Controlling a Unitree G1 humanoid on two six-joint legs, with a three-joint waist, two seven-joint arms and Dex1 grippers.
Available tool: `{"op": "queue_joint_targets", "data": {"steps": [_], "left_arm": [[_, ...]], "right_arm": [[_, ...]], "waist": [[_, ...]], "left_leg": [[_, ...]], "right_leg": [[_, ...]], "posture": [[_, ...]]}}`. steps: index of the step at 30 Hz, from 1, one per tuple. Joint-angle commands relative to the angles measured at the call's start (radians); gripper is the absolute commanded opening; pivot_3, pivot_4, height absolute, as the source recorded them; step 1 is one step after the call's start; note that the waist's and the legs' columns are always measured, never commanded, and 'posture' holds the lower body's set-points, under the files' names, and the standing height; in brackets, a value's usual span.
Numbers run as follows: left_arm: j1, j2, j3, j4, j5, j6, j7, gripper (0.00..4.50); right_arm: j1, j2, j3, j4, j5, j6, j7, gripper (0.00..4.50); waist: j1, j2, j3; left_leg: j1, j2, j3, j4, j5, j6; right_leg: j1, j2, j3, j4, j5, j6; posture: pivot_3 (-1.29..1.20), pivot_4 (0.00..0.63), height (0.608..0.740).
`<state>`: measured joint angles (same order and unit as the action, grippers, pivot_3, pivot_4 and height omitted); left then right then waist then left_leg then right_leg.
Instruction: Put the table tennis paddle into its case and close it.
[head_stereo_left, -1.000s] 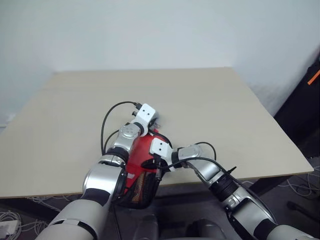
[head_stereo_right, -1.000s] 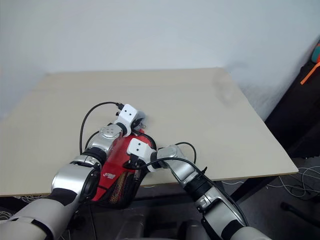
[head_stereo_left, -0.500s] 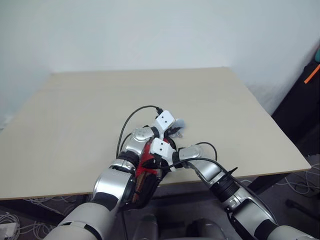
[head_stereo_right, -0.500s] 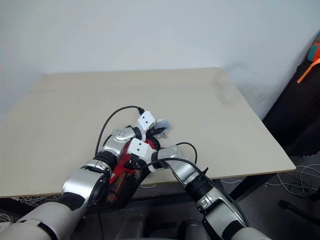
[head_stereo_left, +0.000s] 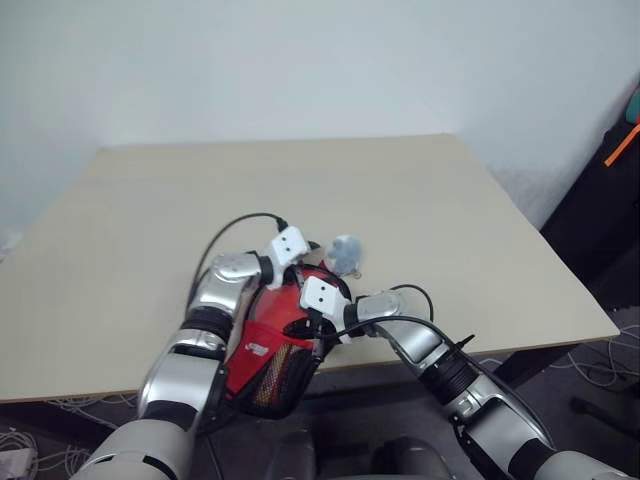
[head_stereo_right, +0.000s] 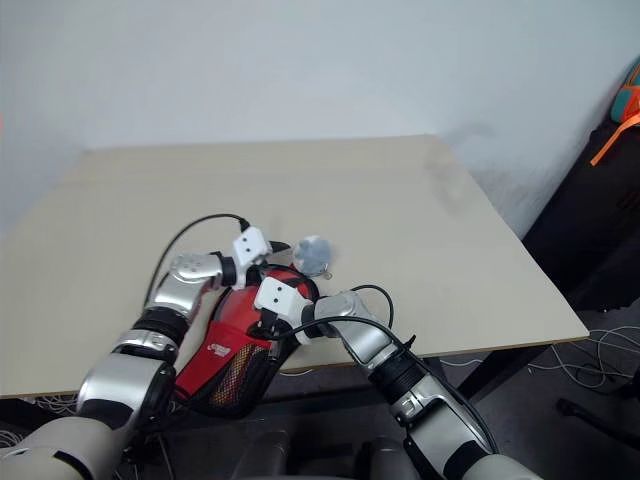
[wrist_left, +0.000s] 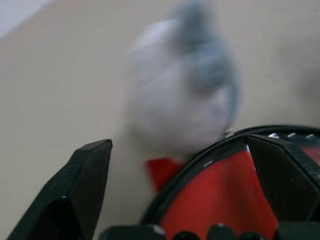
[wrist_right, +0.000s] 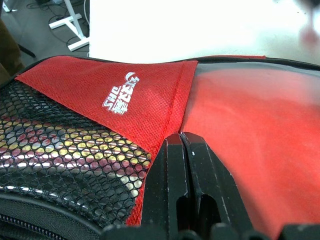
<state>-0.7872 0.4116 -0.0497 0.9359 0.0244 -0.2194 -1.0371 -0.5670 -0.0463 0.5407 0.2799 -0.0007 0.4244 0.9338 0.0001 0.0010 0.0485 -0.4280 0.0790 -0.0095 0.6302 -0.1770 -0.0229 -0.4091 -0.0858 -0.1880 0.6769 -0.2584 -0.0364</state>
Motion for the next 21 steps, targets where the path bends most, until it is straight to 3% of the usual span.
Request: {"op": "queue_joint_targets", "data": {"steps": [1, 4, 6, 12, 15, 18, 21], "left_arm": [[0.018, 0.056, 0.07, -0.172, -0.113, 0.146, -0.058, 4.47], [0.105, 0.091, 0.109, -0.333, -0.176, 0.256, -0.054, 4.47], [0.18, 0.095, 0.131, -0.447, -0.221, 0.331, -0.036, 4.5], [0.374, 0.063, 0.157, -0.71, -0.33, 0.51, 0.034, 4.5], [0.437, 0.042, 0.147, -0.778, -0.351, 0.541, 0.064, 3.89], [0.474, 0.017, 0.127, -0.788, -0.354, 0.548, 0.079, 2.86], [0.486, -0.002, 0.1, -0.775, -0.352, 0.55, 0.082, 1.87]], "right_arm": [[0.017, -0.02, 0.01, 0.013, -0.009, 0.028, 0.0, 0.0], [0.018, -0.036, -0.005, -0.017, -0.003, 0.048, -0.001, 0.0], [0.017, -0.056, -0.018, -0.059, 0.007, 0.075, 0.007, 0.37], [-0.022, -0.149, -0.09, -0.223, 0.073, 0.184, 0.052, 2.23], [-0.073, -0.199, -0.138, -0.29, 0.116, 0.244, 0.078, 3.27], [-0.172, -0.237, -0.206, -0.289, 0.147, 0.27, 0.083, 4.34], [-0.259, -0.249, -0.241, -0.202, 0.146, 0.236, 0.061, 4.5]], "waist": [[0.0, 0.0, 0.0], [0.0, 0.001, 0.0], [0.0, 0.001, 0.001], [0.005, 0.003, 0.008], [0.004, 0.004, 0.013], [0.002, 0.005, 0.015], [0.003, 0.005, 0.016]], "left_leg": [[0.0, 0.0, 0.0, 0.0, 0.0, 0.0], [0.001, 0.0, 0.001, 0.0, 0.0, 0.0], [0.001, 0.0, 0.002, -0.001, 0.0, 0.0], [0.0, -0.002, 0.0, 0.001, -0.002, -0.003], [0.0, -0.002, 0.0, 0.002, -0.002, -0.003], [0.0, -0.002, 0.001, 0.001, -0.002, -0.002], [0.0, -0.002, 0.001, 0.0, 0.0, 0.001]], "right_leg": [[0.0, 0.0, 0.0, 0.0, 0.0, 0.0], [0.0, 0.0, 0.002, 0.0, 0.0, 0.0], [0.0, 0.0, 0.004, 0.0, 0.0, 0.0], [-0.001, 0.001, 0.008, 0.0, 0.0, 0.0], [-0.001, 0.001, 0.008, 0.0, 0.001, 0.001], [-0.001, 0.002, 0.008, 0.0, 0.002, 0.001], [-0.002, 0.003, 0.008, 0.0, 0.002, 0.001]], "posture": [[0.0, 0.0, 0.707], [0.0, 0.0, 0.707], [0.0, 0.0, 0.707], [0.0, 0.0, 0.707], [0.0, 0.0, 0.707], [0.0, 0.0, 0.707], [0.0, 0.0, 0.707]]}}
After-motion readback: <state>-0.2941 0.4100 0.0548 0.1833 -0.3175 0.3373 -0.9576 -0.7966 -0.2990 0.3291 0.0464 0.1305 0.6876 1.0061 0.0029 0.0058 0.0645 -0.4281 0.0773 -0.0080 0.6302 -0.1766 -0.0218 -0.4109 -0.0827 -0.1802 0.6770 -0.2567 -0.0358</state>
